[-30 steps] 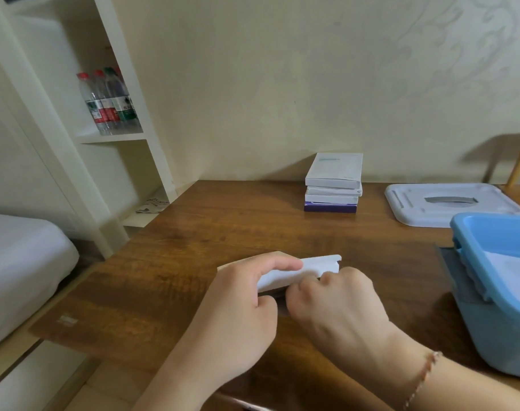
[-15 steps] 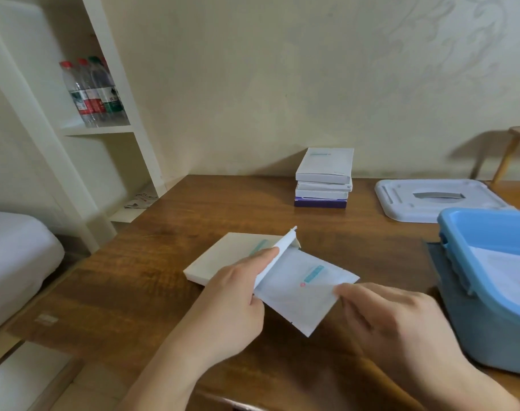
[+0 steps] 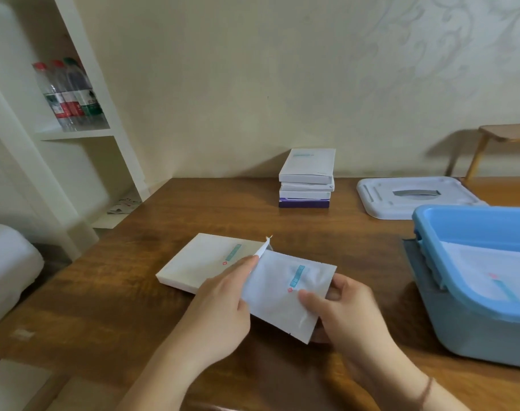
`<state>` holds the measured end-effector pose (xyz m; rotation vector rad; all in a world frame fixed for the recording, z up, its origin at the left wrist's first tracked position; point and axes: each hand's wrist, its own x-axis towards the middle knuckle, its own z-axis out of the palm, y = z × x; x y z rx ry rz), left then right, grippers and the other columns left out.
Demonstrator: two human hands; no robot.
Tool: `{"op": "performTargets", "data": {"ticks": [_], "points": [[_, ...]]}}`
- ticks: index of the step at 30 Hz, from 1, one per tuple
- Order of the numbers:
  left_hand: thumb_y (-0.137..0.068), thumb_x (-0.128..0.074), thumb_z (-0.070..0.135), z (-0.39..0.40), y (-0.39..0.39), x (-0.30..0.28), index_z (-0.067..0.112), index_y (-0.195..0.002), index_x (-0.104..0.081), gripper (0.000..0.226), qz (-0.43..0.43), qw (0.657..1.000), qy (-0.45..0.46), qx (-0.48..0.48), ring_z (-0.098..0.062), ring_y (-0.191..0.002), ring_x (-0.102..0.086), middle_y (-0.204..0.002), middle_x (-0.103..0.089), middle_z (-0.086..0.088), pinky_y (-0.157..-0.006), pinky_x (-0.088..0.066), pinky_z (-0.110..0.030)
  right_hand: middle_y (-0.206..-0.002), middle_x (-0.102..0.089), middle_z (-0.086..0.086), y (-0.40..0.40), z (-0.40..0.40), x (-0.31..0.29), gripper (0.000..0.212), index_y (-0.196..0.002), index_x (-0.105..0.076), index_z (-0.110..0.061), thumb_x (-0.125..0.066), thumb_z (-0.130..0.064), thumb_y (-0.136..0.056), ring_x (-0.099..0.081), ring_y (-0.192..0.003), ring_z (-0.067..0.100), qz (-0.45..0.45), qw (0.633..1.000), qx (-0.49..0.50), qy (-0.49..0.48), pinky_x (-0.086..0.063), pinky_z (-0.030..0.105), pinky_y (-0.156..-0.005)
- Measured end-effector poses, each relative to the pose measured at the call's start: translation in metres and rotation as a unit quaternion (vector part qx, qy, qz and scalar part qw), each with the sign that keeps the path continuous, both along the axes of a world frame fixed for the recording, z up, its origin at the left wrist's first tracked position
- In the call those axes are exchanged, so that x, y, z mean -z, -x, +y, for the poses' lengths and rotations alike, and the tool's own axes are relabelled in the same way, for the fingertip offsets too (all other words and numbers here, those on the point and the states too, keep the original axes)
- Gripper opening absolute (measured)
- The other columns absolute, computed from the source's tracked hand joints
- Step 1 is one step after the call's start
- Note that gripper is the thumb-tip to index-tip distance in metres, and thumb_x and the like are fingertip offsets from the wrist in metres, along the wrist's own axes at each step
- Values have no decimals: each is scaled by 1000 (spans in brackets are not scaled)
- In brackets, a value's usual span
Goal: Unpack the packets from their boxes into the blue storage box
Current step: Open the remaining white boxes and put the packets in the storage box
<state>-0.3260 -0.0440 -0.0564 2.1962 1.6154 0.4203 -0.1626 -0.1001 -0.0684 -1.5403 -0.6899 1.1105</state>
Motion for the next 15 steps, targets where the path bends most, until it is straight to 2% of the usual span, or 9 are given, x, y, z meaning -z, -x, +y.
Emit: {"op": "performTargets", "data": {"ticks": [2,5,7,9,10,12,13,14,15], "points": [[-100,-49,16,8,4,-1,55,-145,-26,64,29,997,45,52,-7,-149,-13,-159,-14,27,-114,-32,-38,-112,-70,-7,-7,-12,-10,50,-131,-55,-29,-73,-22,-85,-70,-90,11,-95,995,2,-3,-60,28,-54],[-101,-50,28,17,0,-15,54,-138,-39,46,44,994,43,94,-5,-149,-13,-158,-17,27,-115,-28,-40,-120,-66,-12,-24,-32,-30,51,-131,-56,-32,-73,-25,-84,-67,-99,9,-191,981,-29,-26,-61,25,-57],[-96,-55,44,16,-11,-39,56,-137,-38,46,9,991,-22,135,0,-146,-16,-156,-19,31,-116,-30,-38,-112,-69,-18,-38,-48,-47,40,-123,-63,-35,-72,-26,-85,-68,-93,1,-239,967,-62,-57,-58,19,-58],[-84,-65,57,13,-32,-73,60,-136,-36,60,-66,966,-59,242,8,-139,-28,-150,-32,33,-112,-33,-31,-98,-72,-23,-51,-66,-66,26,-109,-69,-39,-69,-27,-85,-68,-84,-6,-297,945,-100,-94,-55,14,-56],[-79,-73,55,12,-45,-90,58,-135,-40,65,-114,944,-16,310,7,-130,-42,-142,-46,28,-107,-41,-30,-91,-72,-25,-56,-74,-76,24,-103,-71,-42,-66,-28,-85,-67,-79,-7,-325,932,-112,-113,-53,13,-54],[-76,-82,31,9,-72,-118,43,-130,-56,61,-155,888,107,419,-16,-106,-66,-117,-68,2,-91,-53,-33,-80,-71,-24,-70,-86,-93,26,-95,-70,-48,-62,-28,-80,-66,-69,-4,-382,905,-105,-152,-50,17,-48],[-77,-82,18,10,-84,-126,32,-126,-62,55,-165,867,148,447,-31,-100,-67,-110,-70,-11,-88,-55,-39,-77,-71,-21,-79,-90,-98,25,-92,-70,-49,-63,-28,-79,-65,-66,-2,-399,896,-89,-173,-50,19,-49],[-79,-79,8,10,-97,-130,23,-123,-65,49,-174,850,172,467,-37,-99,-67,-108,-70,-18,-88,-56,-44,-76,-71,-20,-88,-94,-102,24,-91,-70,-48,-67,-28,-79,-65,-65,-3,-403,891,-66,-198,-50,18,-50],[-80,-76,2,9,-109,-131,16,-119,-66,43,-189,840,180,476,-34,-99,-69,-106,-71,-17,-87,-57,-42,-76,-72,-19,-98,-97,-103,21,-90,-71,-46,-73,-28,-79,-66,-66,-3,-389,893,-37,-225,-50,15,-51]]}}
